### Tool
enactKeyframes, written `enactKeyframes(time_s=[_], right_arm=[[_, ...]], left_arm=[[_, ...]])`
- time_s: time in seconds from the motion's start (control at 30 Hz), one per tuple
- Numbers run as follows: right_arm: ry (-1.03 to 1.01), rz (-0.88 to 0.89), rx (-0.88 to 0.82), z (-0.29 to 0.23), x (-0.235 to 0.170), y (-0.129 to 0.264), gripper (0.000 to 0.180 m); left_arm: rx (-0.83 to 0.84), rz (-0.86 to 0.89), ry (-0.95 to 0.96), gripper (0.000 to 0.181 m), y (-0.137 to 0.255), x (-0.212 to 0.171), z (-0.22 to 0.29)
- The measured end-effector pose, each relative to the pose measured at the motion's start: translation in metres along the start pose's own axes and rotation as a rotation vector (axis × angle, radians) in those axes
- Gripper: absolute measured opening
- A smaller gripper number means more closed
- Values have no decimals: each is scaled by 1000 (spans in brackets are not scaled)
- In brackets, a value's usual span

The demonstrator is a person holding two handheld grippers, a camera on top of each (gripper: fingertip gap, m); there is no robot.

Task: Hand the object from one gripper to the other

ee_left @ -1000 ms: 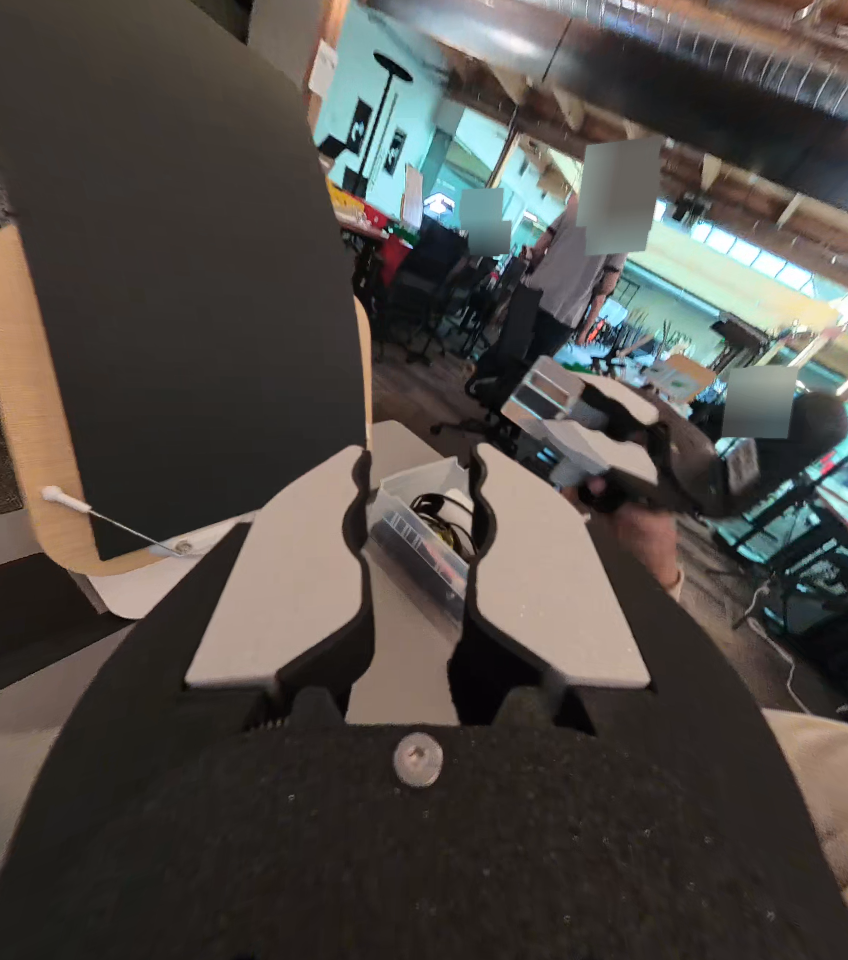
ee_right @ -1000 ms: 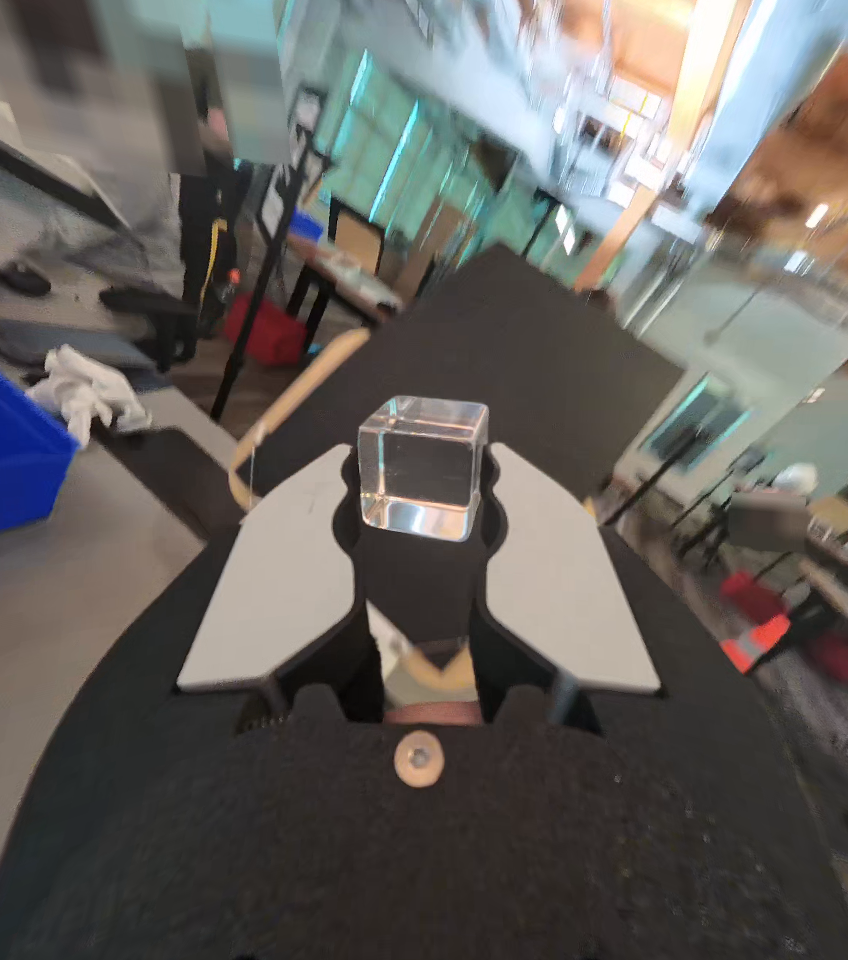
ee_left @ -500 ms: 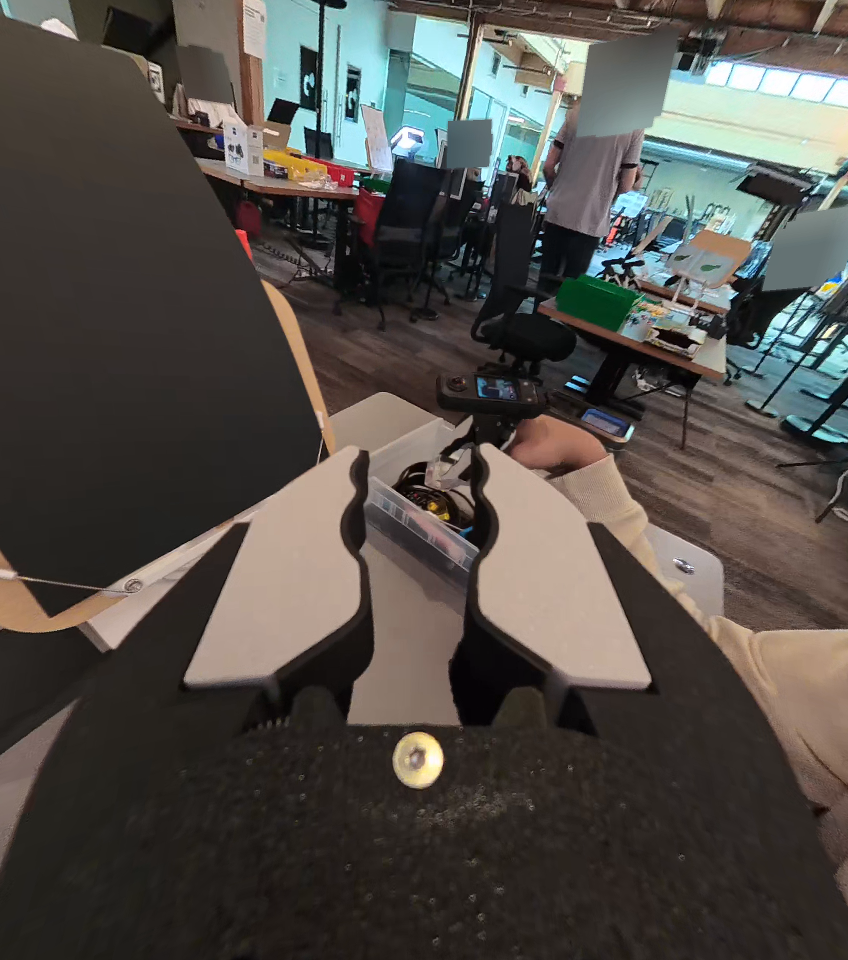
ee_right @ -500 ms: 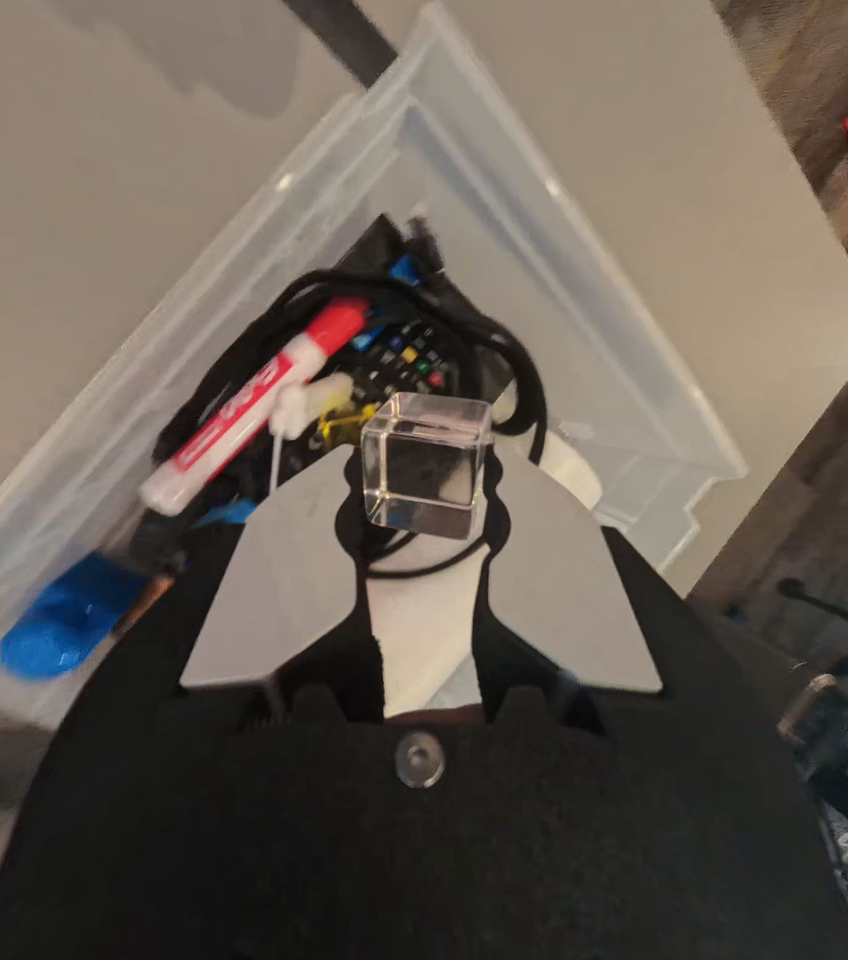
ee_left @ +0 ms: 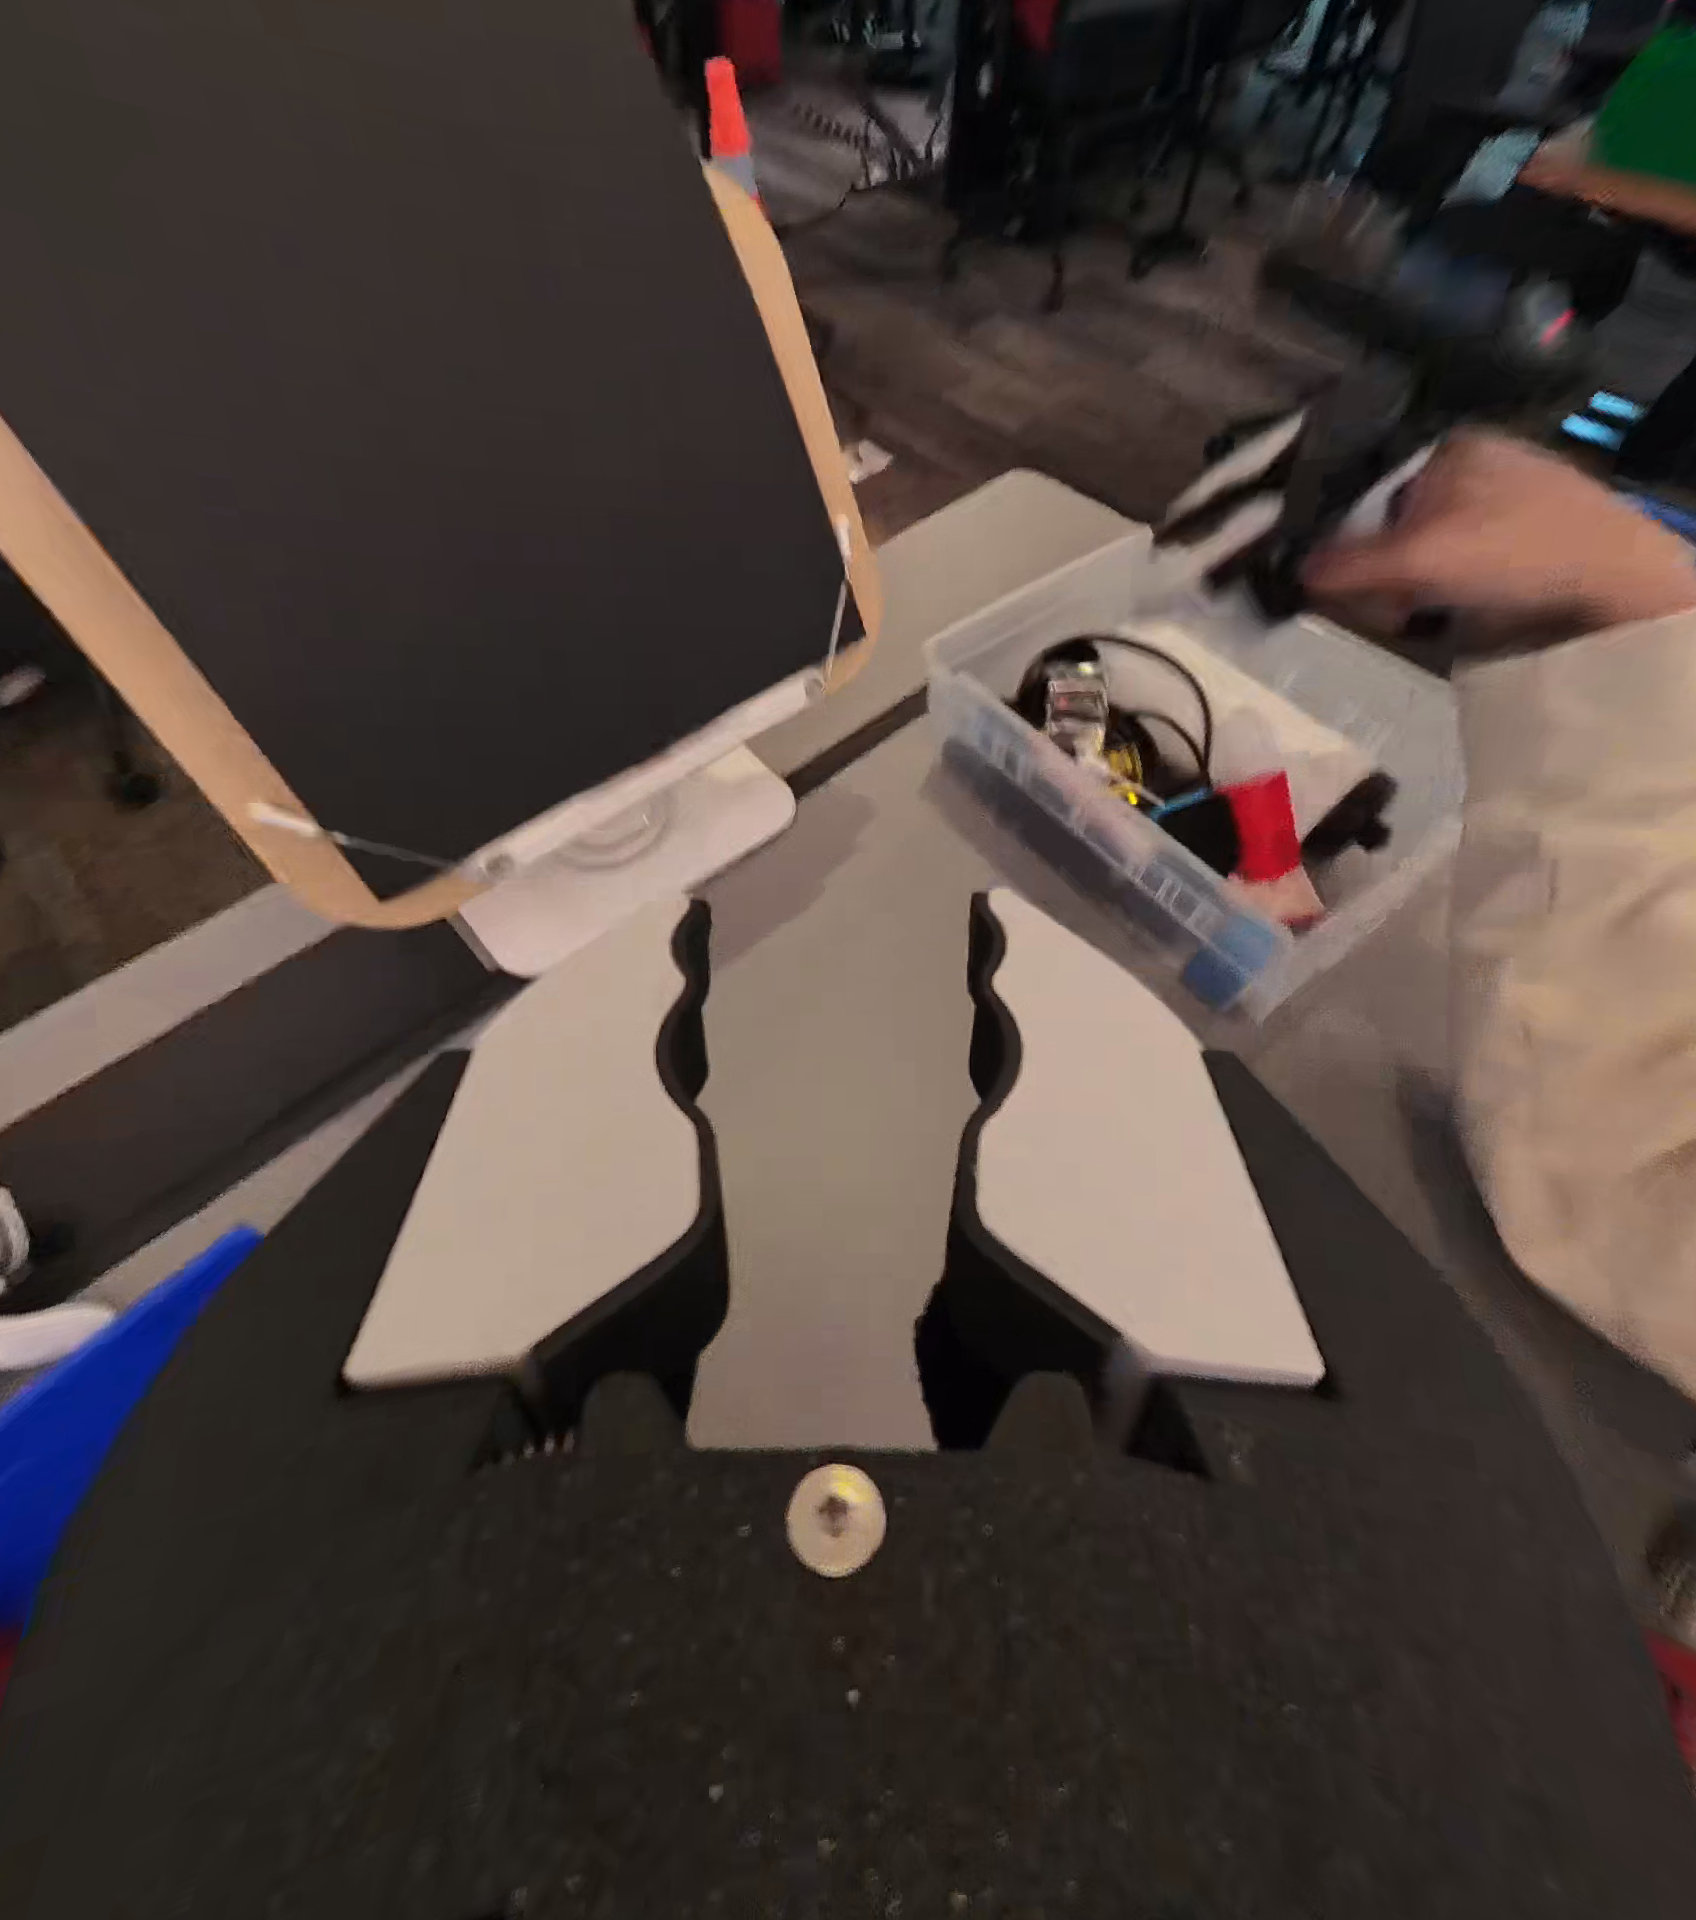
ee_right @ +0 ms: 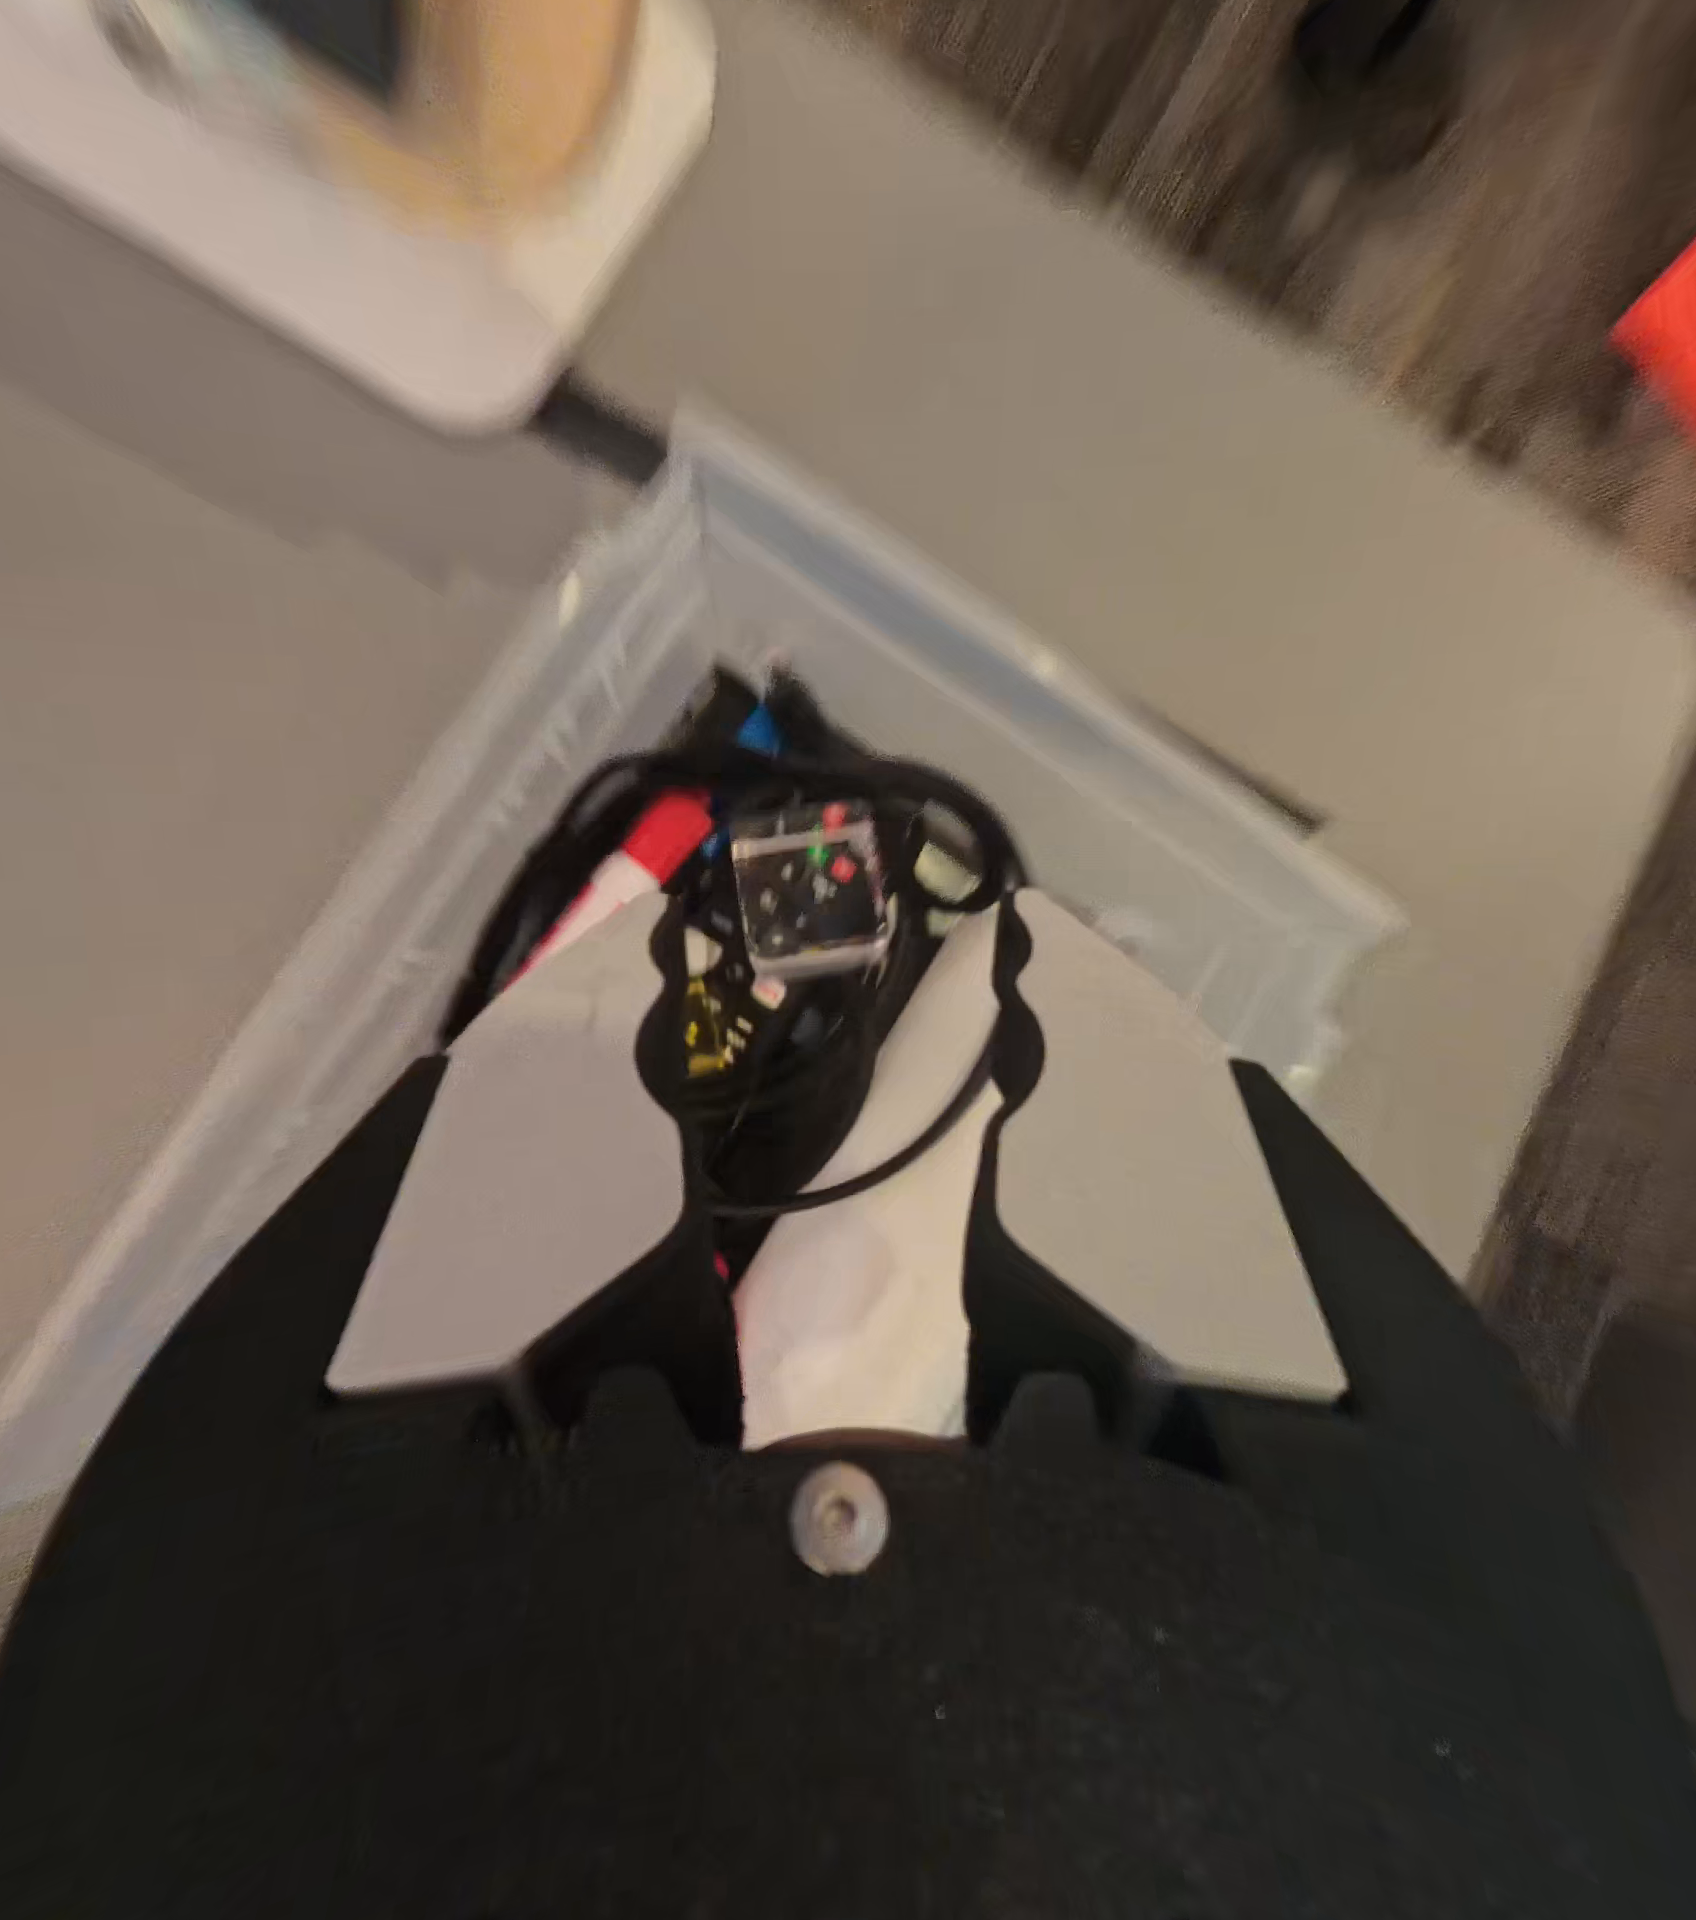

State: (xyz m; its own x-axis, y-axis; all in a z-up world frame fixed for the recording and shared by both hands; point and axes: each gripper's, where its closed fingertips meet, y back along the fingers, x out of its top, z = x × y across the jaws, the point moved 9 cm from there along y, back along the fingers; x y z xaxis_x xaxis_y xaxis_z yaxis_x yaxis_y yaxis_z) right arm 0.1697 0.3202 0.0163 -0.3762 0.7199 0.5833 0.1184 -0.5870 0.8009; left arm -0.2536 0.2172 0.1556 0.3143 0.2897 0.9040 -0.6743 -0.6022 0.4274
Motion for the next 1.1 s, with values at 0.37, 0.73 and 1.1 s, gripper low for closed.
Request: enactKeyframes(time_s=[0.37, 0.73, 1.1], right_arm=[[55, 506, 763, -196, -60, 99, 44], [35, 439, 916, -330, -176, 66, 40], [-55, 345, 994, -341, -206, 48, 39]], left_arm=[[506, -55, 299, 54, 161, -159, -97], [595, -220, 567, 66, 68, -230, -201], [862, -488, 478, 67, -20, -266, -271]])
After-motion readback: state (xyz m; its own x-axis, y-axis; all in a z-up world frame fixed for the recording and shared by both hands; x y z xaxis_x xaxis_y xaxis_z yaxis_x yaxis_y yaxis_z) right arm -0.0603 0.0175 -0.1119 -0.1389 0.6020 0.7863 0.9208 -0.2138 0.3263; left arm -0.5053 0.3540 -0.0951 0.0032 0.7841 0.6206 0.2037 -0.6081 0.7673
